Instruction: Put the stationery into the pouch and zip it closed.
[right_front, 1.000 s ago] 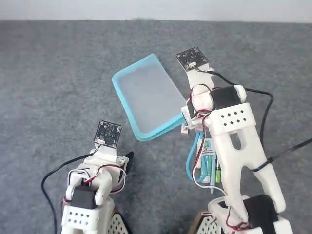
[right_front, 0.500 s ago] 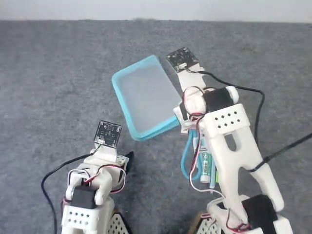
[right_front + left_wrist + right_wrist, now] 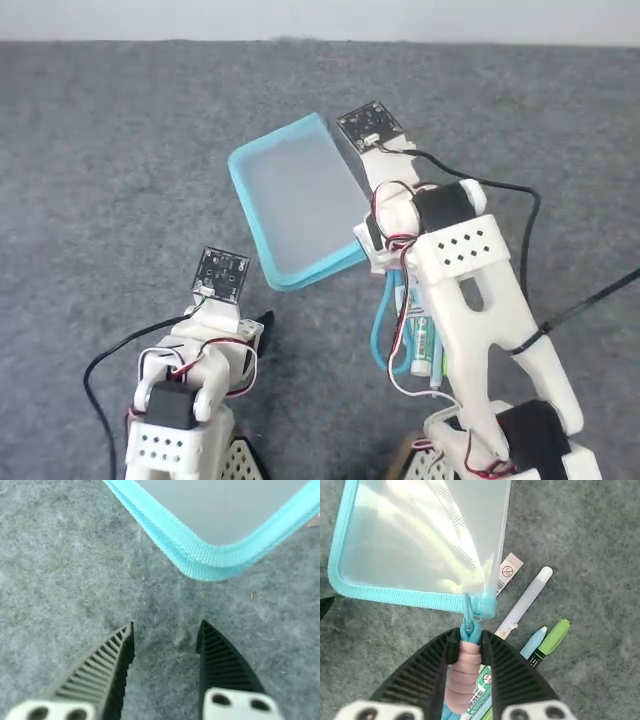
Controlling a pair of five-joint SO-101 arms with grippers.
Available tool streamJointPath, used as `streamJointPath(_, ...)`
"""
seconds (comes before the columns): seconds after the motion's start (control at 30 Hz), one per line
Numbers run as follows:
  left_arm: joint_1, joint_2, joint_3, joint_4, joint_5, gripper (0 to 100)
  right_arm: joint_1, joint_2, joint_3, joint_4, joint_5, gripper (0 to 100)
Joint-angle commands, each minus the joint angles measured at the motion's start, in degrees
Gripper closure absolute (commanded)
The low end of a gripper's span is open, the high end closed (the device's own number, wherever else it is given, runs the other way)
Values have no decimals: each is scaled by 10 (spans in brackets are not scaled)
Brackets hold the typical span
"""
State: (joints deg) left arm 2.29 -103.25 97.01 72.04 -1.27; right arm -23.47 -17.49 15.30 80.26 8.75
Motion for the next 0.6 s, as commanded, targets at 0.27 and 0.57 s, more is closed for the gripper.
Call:
streamJointPath(0.27,-59,-11,-4,-101,-97,800,-4,-43,19,-11,7,991)
streamJointPath(0.57,-85,-11,-4,-101,-94,711,-4,-37,20,-11,7,991)
